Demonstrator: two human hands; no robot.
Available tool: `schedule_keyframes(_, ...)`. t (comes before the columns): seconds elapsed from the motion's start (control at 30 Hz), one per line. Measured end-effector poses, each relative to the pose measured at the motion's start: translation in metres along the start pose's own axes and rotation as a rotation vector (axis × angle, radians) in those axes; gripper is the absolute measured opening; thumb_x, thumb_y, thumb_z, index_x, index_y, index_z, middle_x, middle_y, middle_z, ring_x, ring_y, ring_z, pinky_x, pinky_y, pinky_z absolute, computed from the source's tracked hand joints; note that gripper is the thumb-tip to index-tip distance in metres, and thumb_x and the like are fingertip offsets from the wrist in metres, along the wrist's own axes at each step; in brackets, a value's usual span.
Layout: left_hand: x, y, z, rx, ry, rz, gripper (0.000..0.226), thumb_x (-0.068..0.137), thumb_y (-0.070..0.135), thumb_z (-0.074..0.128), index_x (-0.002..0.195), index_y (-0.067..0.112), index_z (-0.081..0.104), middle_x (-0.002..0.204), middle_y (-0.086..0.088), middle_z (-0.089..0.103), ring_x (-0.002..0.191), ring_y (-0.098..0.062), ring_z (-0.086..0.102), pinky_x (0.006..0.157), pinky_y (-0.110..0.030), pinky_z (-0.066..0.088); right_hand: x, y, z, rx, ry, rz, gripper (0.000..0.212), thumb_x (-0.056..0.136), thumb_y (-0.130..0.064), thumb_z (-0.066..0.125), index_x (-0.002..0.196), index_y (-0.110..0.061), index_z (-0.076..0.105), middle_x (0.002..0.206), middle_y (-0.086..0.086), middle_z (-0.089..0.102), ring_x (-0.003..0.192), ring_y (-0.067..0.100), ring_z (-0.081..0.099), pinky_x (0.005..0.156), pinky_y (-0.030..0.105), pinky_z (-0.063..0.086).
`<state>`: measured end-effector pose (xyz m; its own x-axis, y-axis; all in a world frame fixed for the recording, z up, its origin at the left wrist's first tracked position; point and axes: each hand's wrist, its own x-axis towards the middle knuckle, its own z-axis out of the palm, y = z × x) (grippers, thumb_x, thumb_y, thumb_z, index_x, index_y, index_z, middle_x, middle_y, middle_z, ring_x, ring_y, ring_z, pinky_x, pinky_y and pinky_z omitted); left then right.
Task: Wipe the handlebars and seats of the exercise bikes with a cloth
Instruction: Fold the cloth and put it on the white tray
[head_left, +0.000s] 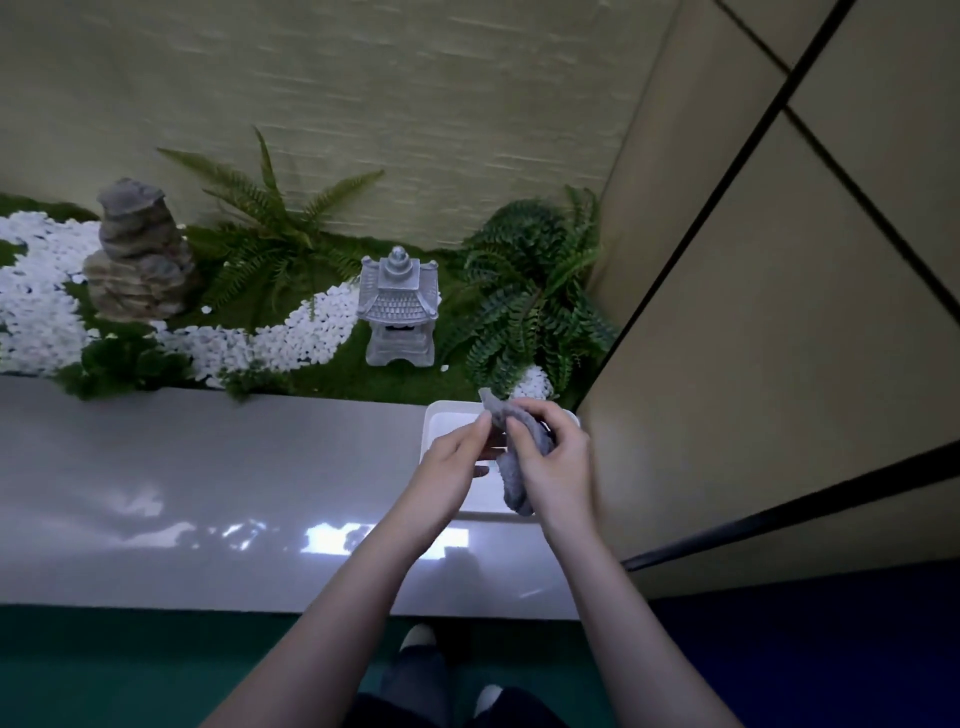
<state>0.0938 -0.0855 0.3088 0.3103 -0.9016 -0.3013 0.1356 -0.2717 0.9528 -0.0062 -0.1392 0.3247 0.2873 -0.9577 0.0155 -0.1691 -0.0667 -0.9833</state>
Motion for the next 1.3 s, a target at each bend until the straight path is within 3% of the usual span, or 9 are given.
schedule_keyframes(0.1, 0.013, 0.006, -0.010, -0.246, -0.076, -0.057, 0.052, 0.097, 0.054, 0.028, 0.113, 0.023, 0.066, 0.110, 0.001, 0.071, 0.104, -0.014, 0.066, 0.079, -0.027, 0.054, 0.010, 0.002, 0.016, -0.028, -0.027, 0.007, 0.020, 0.086, -0.004, 0.064, 0.094, -0.021, 0.068, 0.103, 0.007, 0.067, 0.096, 0.013, 0.064, 0.084, 0.023, 0.050)
schedule_keyframes(0.3, 0.033, 0.003, -0.022, -0.434, -0.138, -0.116, 0.052, 0.085, 0.065, 0.048, 0.110, 0.024, 0.069, 0.115, -0.010, 0.068, 0.104, -0.028, 0.064, 0.092, -0.053, 0.047, 0.020, 0.001, 0.027, -0.055, -0.131, -0.060, 0.030, 0.085, -0.004, 0.067, 0.107, -0.024, 0.065, 0.118, -0.005, 0.063, 0.113, 0.004, 0.056, 0.098, 0.025, 0.046)
schedule_keyframes(0.47, 0.043, 0.001, -0.025, -0.523, -0.150, -0.103, 0.048, 0.087, 0.046, 0.061, 0.123, 0.015, 0.060, 0.119, -0.015, 0.066, 0.106, -0.027, 0.065, 0.071, -0.034, 0.056, 0.023, 0.008, 0.026, -0.013, -0.099, -0.075, 0.037, 0.087, -0.007, 0.066, 0.117, -0.028, 0.059, 0.134, -0.011, 0.055, 0.123, 0.007, 0.052, 0.097, 0.024, 0.046)
schedule_keyframes(0.63, 0.052, -0.002, -0.017, -0.511, -0.075, -0.115, 0.023, 0.097, 0.025, 0.048, 0.107, 0.020, 0.069, 0.105, -0.016, 0.070, 0.088, -0.030, 0.067, 0.079, -0.043, 0.045, 0.022, 0.020, 0.026, -0.091, 0.008, -0.019, 0.050, 0.086, -0.014, 0.069, 0.127, -0.032, 0.047, 0.137, -0.012, 0.045, 0.122, 0.020, 0.050, 0.096, 0.048, 0.048)
schedule_keyframes(0.73, 0.056, -0.003, -0.010, -0.486, -0.027, -0.135, 0.024, 0.098, 0.021, 0.045, 0.111, 0.017, 0.064, 0.109, -0.018, 0.068, 0.095, -0.037, 0.065, 0.084, -0.050, 0.045, 0.027, 0.029, 0.018, -0.134, 0.028, 0.050, 0.049, 0.085, -0.019, 0.070, 0.129, -0.020, 0.049, 0.129, -0.004, 0.050, 0.119, 0.014, 0.052, 0.091, 0.040, 0.052)
schedule_keyframes(0.87, 0.061, -0.005, -0.004, -0.451, 0.042, -0.140, 0.024, 0.098, 0.016, 0.044, 0.113, 0.013, 0.062, 0.111, -0.014, 0.069, 0.104, -0.032, 0.065, 0.091, -0.044, 0.049, 0.033, 0.039, 0.007, -0.110, 0.020, 0.138, 0.019, 0.090, -0.015, 0.064, 0.109, -0.015, 0.062, 0.099, -0.004, 0.067, 0.088, 0.006, 0.062, 0.070, 0.017, 0.051)
schedule_keyframes(1.07, 0.071, -0.009, -0.007, -0.494, 0.106, -0.185, 0.026, 0.096, 0.012, 0.042, 0.089, 0.012, 0.067, 0.083, -0.003, 0.073, 0.078, -0.012, 0.069, 0.065, -0.022, 0.053, 0.044, 0.059, -0.009, 0.213, -0.018, 0.365, 0.019, 0.096, -0.013, 0.054, 0.086, 0.004, 0.057, 0.082, 0.007, 0.060, 0.080, 0.014, 0.056, 0.075, 0.031, 0.042)
schedule_keyframes(1.17, 0.073, -0.014, -0.006, -0.505, 0.107, -0.221, 0.027, 0.095, 0.014, 0.041, 0.092, 0.009, 0.067, 0.087, -0.006, 0.072, 0.082, -0.016, 0.067, 0.073, -0.029, 0.051, 0.049, 0.067, -0.010, 0.359, -0.043, 0.428, 0.020, 0.095, -0.017, 0.053, 0.094, 0.003, 0.058, 0.090, 0.011, 0.057, 0.089, 0.020, 0.052, 0.083, 0.036, 0.036)
schedule_keyframes(1.3, 0.077, -0.019, -0.005, -0.584, 0.046, -0.277, 0.030, 0.093, 0.024, 0.044, 0.105, 0.009, 0.066, 0.108, -0.012, 0.069, 0.100, -0.026, 0.064, 0.087, -0.039, 0.047, 0.056, 0.071, -0.009, 0.532, -0.099, 0.508, 0.021, 0.097, -0.024, 0.050, 0.105, -0.010, 0.063, 0.104, 0.009, 0.068, 0.098, 0.021, 0.064, 0.072, 0.032, 0.053)
